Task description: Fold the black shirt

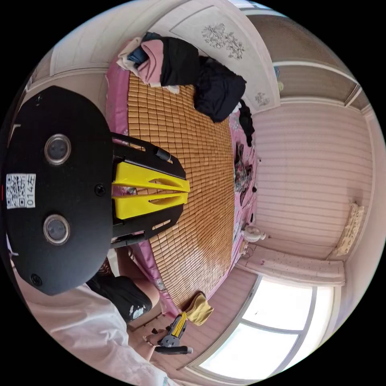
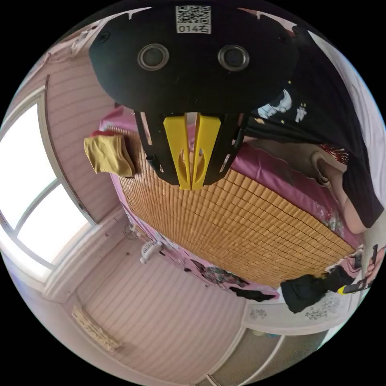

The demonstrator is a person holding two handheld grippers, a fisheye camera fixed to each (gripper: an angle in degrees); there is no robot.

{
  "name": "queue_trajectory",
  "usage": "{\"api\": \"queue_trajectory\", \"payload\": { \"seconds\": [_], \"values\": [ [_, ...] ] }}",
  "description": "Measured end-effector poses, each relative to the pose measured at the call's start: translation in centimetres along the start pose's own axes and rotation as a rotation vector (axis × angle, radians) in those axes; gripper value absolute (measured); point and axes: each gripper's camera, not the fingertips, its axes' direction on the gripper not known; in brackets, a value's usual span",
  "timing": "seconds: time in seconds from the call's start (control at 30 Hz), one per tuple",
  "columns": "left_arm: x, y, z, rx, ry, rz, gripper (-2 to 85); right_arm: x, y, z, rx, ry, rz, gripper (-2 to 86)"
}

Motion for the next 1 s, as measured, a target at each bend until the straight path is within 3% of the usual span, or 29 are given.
{"api": "queue_trajectory", "payload": {
  "seconds": [0.13, 0.33, 0.53, 0.73, 1.0],
  "values": [
    [-6.3, 3.3, -3.8, 0.02, -0.107, -0.184, -0.5, -8.4, -9.9, 3.1, 0.073, -0.39, -0.143, 0.0],
    [-14.2, 5.9, -7.7, 0.053, -0.27, -0.364, 0.4, -24.2, -20.6, 6.8, 0.017, -0.694, -0.509, -0.3],
    [-22.6, 2.3, -8.8, 0.097, -0.315, -0.349, 3.3, -35.7, -29.7, 11.4, -0.064, -0.901, -0.601, 0.5],
    [-32.7, -3.5, -8.0, 0.149, -0.361, -0.355, 4.9, -46.2, -37.3, 18.1, -0.187, -0.987, -0.606, 2.6],
    [-43.1, -9.7, -4.1, 0.09, -0.409, -0.425, 5.6, -59.1, -44.2, 27.3, -0.177, -0.95, -0.678, 9.9]
  ]
}}
